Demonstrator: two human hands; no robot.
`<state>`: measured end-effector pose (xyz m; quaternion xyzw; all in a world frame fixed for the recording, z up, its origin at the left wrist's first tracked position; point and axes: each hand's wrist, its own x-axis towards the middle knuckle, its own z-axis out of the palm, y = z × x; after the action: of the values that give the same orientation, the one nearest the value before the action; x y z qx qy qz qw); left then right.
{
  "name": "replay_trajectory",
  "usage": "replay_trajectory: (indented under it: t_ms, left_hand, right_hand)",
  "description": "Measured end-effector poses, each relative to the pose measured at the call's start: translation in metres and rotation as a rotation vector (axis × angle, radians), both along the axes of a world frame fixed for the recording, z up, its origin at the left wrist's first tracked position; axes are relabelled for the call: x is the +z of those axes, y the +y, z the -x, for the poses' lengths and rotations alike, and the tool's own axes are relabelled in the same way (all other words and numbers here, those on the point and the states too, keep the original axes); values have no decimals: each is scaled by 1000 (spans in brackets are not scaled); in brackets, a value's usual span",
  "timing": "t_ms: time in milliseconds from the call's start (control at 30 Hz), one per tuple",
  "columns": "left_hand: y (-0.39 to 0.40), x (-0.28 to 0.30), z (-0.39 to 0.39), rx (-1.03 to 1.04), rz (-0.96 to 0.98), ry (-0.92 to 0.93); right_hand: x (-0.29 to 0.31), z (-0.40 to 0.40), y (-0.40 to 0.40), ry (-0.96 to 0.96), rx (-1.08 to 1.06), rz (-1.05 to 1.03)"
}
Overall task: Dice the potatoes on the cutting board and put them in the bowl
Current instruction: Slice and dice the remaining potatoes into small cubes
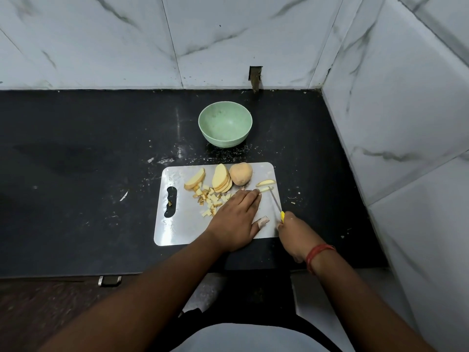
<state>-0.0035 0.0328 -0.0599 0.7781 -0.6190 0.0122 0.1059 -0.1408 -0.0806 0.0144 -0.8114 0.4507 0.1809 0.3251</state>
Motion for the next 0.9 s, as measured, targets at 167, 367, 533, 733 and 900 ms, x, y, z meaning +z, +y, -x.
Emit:
replay_trajectory:
  t_ms: [167,367,533,733,900]
  left_hand:
    - [-1,0,-1,6,-32,34]
    - [-1,1,-1,-2,-11,49]
    - [0,2,-1,-17,4,13]
    - [0,3,-1,-7,-26,31]
    - [0,3,-1,-5,-28,55]
  right_hand:
    - [-1,15,5,9,24,-2]
    - [5,19,5,-45,5,12]
    - [6,0,6,-18,20,16]
    - [1,2,10,45,35,16]
    - [6,19,14,-14,68,38]
